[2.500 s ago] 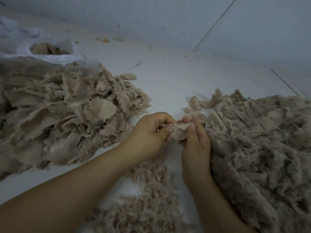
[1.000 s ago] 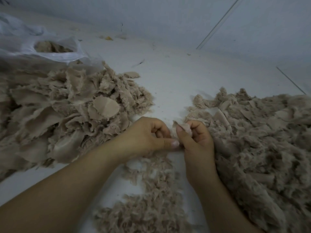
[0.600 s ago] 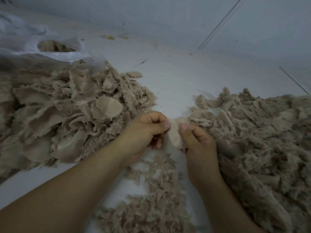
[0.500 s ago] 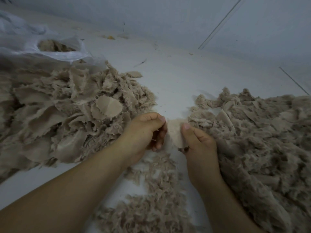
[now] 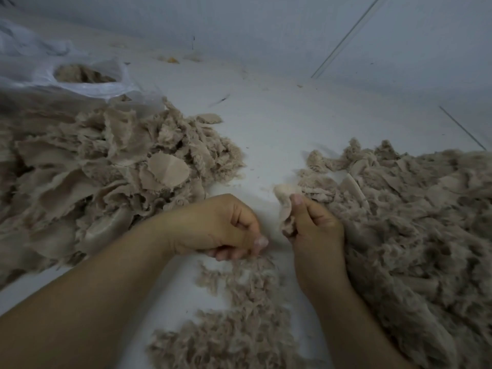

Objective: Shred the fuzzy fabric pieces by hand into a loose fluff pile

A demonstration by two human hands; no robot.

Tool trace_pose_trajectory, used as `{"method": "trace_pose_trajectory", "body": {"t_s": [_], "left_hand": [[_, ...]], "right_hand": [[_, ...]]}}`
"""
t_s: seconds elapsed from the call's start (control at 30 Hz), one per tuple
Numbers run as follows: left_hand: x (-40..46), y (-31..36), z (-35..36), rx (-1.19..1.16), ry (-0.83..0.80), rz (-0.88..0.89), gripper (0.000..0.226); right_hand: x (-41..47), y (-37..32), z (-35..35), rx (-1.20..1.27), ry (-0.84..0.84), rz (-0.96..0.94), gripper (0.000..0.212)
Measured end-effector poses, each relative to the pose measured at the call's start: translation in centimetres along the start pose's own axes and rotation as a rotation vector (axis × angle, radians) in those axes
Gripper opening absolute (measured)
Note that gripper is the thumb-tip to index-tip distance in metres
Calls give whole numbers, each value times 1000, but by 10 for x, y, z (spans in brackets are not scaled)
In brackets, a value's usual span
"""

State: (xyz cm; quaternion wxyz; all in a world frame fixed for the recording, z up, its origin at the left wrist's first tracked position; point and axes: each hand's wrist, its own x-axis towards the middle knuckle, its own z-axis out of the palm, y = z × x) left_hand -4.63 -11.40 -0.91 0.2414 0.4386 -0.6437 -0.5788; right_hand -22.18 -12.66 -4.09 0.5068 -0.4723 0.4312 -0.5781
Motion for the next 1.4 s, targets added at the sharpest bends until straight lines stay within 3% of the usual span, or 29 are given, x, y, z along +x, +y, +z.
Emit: {"method": "trace_pose_trajectory", "body": {"t_s": [0.13, 0.2, 0.33, 0.4, 0.5, 0.63, 0.7, 0.8, 0.87, 0.9, 1.0, 1.1, 1.2, 1.27, 1.33, 1.4], "left_hand": [[14, -2, 12, -182, 384, 59, 40], [20, 0, 16, -183, 475, 132, 31], [21, -4, 7, -236, 672, 212, 39], [17, -6, 3, -265, 603, 160, 38], [12, -5, 5, -89, 286, 26, 38], [8, -5, 7, -99, 98, 35, 45], [9, -3, 4, -234, 164, 125, 42], [15, 4, -8, -612, 589, 482, 8], [22, 2, -12, -561, 717, 597, 39], [25, -3, -9, -436, 729, 560, 50], [29, -18, 11, -91, 671, 305, 27], [32, -22, 21, 52, 535, 217, 13], [30, -21, 19, 214, 388, 181, 30], [27, -20, 15, 213, 358, 166, 41], [21, -17, 14, 219, 331, 149, 38], [18, -16, 17, 229, 343, 137, 30]], "right_hand": [[-2, -1, 0, -59, -107, -25, 24], [-3, -1, -2, -97, -133, -29, 26], [0, 2, -1, -87, -41, -24, 33], [1, 3, -1, -37, -7, 0, 31], [0, 1, -1, -73, -75, -25, 23], [-2, -2, 1, -83, -72, -19, 22], [-1, -1, 1, -77, -11, 4, 25], [1, 0, 0, -59, 50, 58, 26], [0, 0, 0, -69, 39, 59, 26], [0, 0, 1, -78, 33, 52, 25], [0, 0, 1, -72, 43, 32, 17], [1, -1, 1, -24, 67, 30, 12], [2, 0, 2, -24, 81, 21, 13], [2, 1, 2, -51, 92, -1, 26], [2, 2, 1, -90, 88, -36, 40], [0, 2, 0, -89, 98, -46, 37]]}}
